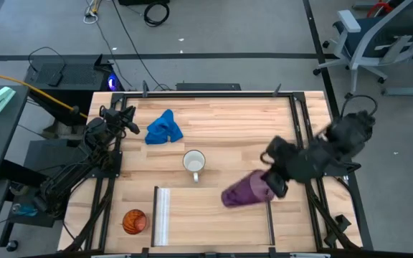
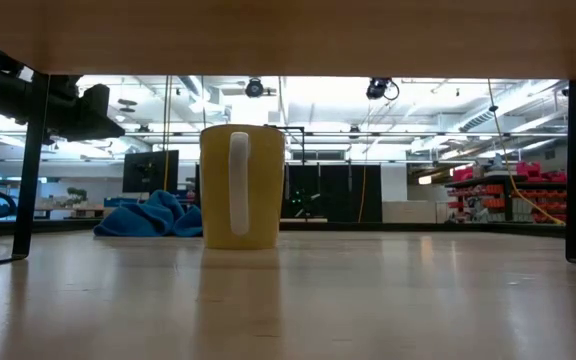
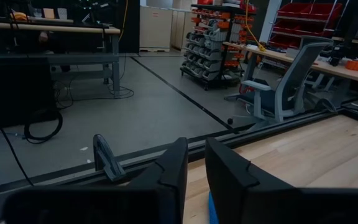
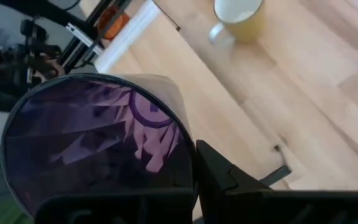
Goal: Stack small to large cups/mugs on shelf
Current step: Put the purple cup on the shelf
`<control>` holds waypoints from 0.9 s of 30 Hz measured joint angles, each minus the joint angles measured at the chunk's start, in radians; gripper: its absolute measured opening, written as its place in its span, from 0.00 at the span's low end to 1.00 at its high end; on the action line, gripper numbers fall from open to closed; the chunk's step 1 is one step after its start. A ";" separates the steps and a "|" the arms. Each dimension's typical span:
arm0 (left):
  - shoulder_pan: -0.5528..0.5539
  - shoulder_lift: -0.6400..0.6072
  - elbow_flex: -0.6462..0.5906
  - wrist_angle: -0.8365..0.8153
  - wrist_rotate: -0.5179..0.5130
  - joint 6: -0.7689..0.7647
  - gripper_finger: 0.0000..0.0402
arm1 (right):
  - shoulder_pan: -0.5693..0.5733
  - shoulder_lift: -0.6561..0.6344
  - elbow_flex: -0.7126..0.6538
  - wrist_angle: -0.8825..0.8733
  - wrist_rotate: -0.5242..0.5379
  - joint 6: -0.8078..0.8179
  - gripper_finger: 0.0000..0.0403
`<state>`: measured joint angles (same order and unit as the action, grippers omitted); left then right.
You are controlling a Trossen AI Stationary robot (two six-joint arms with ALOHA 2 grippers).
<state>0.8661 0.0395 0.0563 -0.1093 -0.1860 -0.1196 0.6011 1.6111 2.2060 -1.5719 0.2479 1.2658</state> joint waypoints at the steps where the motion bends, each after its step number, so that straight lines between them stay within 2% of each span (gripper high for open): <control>1: 0.000 0.000 0.000 0.000 0.000 0.000 0.15 | 0.030 0.010 -0.002 0.000 0.023 0.027 0.01; 6: 0.000 0.000 0.000 0.000 0.000 0.001 0.16 | 0.092 0.085 -0.002 0.000 0.029 0.049 0.01; 14: 0.000 0.000 0.000 0.006 0.000 0.003 0.16 | 0.063 0.187 -0.003 0.001 -0.074 -0.030 0.01; 27: 0.000 0.000 0.000 0.007 0.000 0.023 0.16 | 0.049 0.185 -0.003 0.001 -0.114 -0.032 0.01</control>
<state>0.8665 0.0399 0.0566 -0.1020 -0.1863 -0.0971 0.6506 1.7959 2.2028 -1.5712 0.1340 1.2334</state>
